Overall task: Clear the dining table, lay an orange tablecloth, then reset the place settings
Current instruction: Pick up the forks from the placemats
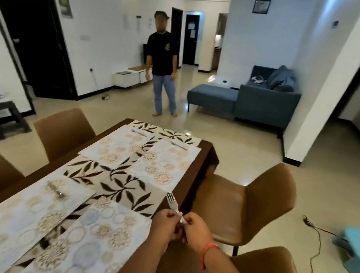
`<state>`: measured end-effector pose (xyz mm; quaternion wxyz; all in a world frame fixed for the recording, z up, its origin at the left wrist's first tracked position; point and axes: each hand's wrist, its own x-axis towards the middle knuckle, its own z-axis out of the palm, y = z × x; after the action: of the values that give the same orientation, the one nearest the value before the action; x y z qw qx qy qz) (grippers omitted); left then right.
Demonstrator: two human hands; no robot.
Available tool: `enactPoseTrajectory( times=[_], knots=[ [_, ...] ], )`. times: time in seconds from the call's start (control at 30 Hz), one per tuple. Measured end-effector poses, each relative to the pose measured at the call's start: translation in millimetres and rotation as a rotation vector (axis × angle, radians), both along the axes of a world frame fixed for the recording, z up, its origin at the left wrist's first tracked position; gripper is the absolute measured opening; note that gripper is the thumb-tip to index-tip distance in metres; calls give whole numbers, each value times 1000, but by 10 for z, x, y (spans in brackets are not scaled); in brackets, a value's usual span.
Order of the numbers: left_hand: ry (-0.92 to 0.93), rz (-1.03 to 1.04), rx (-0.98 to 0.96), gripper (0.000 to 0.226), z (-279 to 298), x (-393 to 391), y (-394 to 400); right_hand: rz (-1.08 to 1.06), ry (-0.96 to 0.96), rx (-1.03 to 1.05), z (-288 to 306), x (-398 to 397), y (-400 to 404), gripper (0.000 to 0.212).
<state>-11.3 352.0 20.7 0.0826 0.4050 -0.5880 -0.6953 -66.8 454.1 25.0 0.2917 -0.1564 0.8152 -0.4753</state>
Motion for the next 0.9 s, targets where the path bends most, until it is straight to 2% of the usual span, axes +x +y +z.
enactPoseTrajectory(
  times=[0.1, 0.3, 0.5, 0.73, 0.9],
  knots=[
    [-47, -48, -71, 10, -100, -541, 610, -48, -10, -6, -75, -480, 618, 17],
    [-35, -111, -36, 11, -244, -1791, 2150, -135, -28, 22, -193, -1590, 2176, 15],
    [29, -259, 4, 10, -316, -2934, 3488, -262, -26, 35, -39, -2546, 3593, 17],
    [78, -428, -98, 5, -346, -4006, 4142, -393, -117, -72, -181, -3538, 4309, 15],
    [93, -412, -23, 4, -426, -4680, 4304, -351, -159, -52, -376, -4361, 4491, 15]
  ],
)
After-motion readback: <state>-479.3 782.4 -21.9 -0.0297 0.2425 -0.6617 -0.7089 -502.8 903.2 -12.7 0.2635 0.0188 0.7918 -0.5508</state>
